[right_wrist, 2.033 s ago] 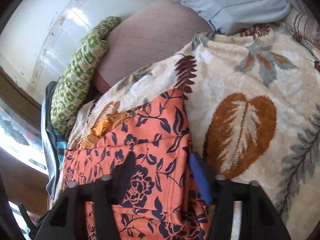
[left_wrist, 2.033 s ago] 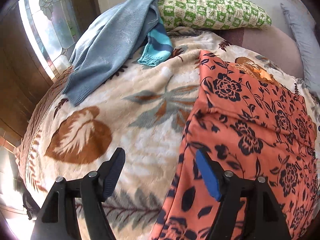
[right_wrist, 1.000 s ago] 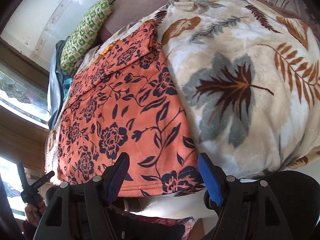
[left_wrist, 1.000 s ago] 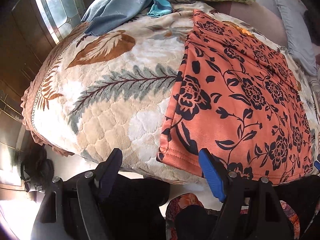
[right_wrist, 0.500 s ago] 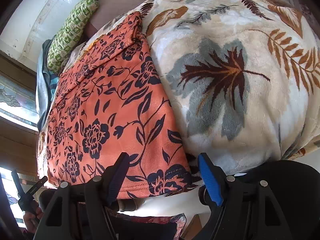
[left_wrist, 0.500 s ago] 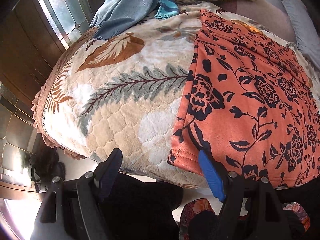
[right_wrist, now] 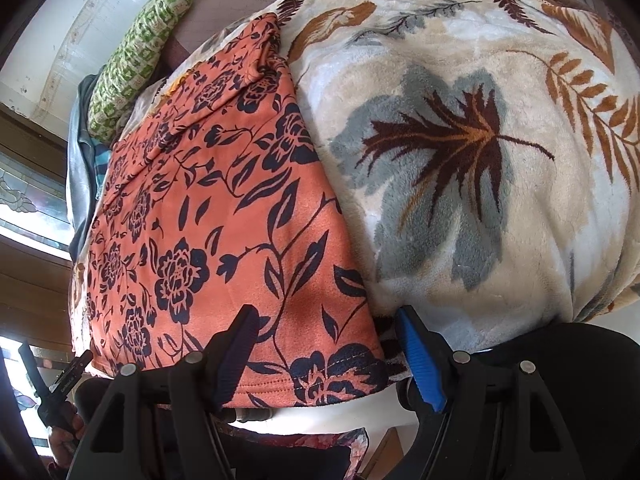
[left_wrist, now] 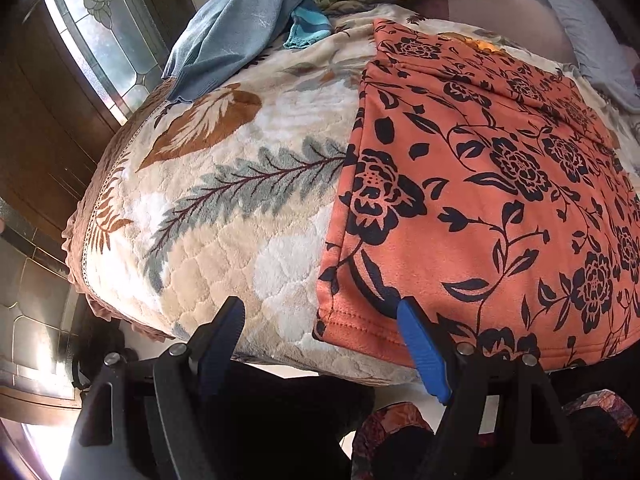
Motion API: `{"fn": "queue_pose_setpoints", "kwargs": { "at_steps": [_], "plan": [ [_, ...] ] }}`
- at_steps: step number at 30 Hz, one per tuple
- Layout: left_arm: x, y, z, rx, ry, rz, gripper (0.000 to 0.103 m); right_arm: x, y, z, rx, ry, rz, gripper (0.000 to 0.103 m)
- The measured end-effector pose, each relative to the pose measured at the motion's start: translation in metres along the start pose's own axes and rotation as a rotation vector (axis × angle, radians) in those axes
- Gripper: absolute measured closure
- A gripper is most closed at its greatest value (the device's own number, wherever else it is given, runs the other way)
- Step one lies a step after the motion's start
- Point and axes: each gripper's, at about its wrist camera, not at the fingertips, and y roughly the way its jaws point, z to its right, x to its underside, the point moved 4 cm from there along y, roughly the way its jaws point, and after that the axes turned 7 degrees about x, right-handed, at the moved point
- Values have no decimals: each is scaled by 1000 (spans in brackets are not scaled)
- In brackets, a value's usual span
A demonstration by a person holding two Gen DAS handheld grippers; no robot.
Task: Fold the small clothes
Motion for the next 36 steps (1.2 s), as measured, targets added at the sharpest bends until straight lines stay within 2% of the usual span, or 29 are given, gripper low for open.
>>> {"fn": "queue_pose_setpoints", "kwargs": {
  "at_steps": [22,31,36],
  "plan": [
    [6,10,19,29,35,-11,24,-5,1,1,-63,7,48,27],
    [9,16,16,61,3,-43,24,-5,2,0,-73,5,54,25],
    [9,17,9,107,-29,-57,24,-5,2,-1,-78,4,56,25]
  ]
}}
